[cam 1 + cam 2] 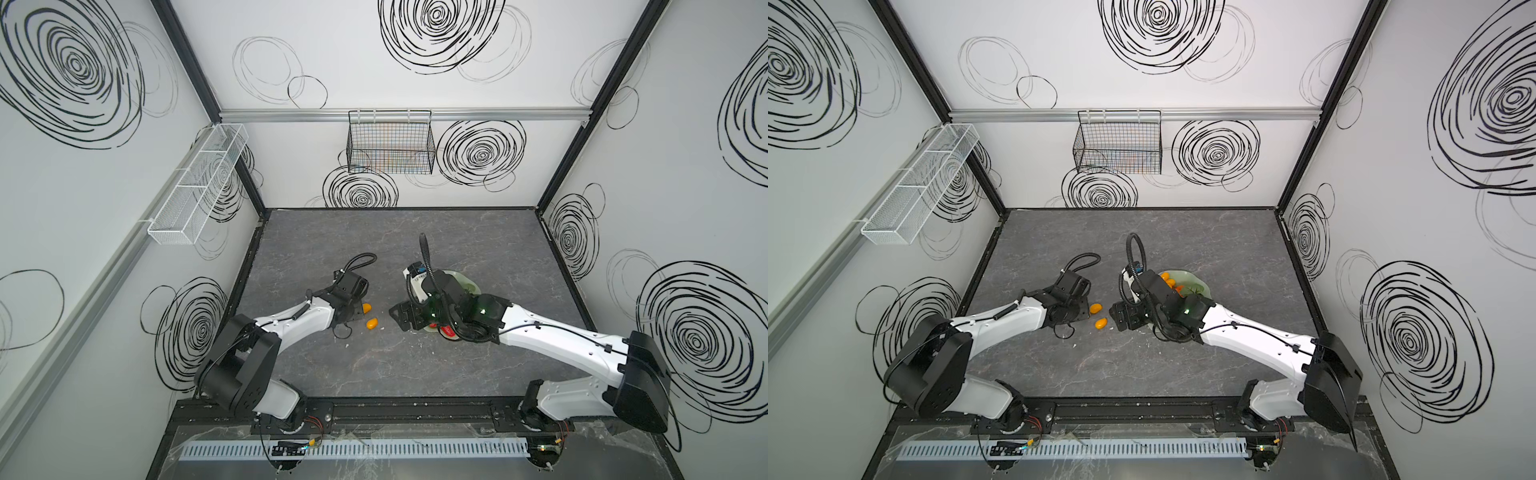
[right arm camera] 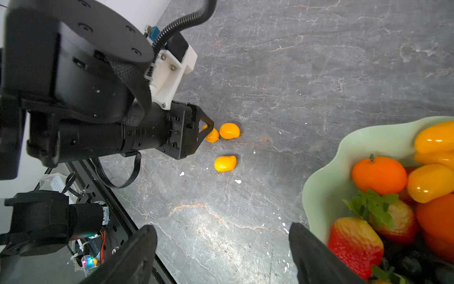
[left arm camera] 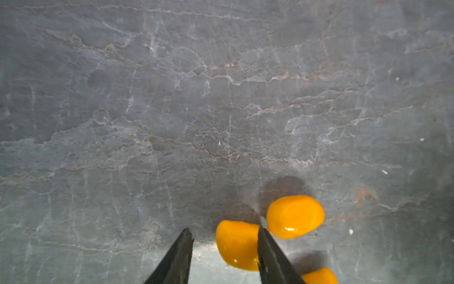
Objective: Place and organize the fake fruits in the fruit bowl
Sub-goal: 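Return the left gripper to the remaining yellow fruits while the right moves into the bowl, then lower the left gripper onto a yellow oval fruit and close it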
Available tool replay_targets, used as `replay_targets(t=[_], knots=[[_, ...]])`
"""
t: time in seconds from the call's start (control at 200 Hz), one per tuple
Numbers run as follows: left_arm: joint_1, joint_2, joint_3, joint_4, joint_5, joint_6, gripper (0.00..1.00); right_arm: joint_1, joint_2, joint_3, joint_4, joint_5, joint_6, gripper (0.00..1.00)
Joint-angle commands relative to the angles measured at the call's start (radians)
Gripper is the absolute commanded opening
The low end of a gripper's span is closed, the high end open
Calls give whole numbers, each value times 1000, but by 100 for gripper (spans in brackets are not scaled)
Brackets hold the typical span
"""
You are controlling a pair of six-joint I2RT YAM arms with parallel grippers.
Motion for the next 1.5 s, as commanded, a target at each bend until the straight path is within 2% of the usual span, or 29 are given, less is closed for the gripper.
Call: replay_targets(t=[0.0, 0.575, 1.141, 1.496], knots=[[6, 21, 29, 28, 0, -20, 48, -1, -15, -16, -8, 20, 2, 89], [-43, 72, 33, 2, -27, -33, 50, -11, -42, -51, -3, 20, 6, 89], [-68, 101, 22, 2, -48, -42, 44, -14, -71, -71, -7, 26, 12, 89], [-68, 106, 5, 12, -45, -42, 39, -15, -68, -77, 24, -25, 13, 89]])
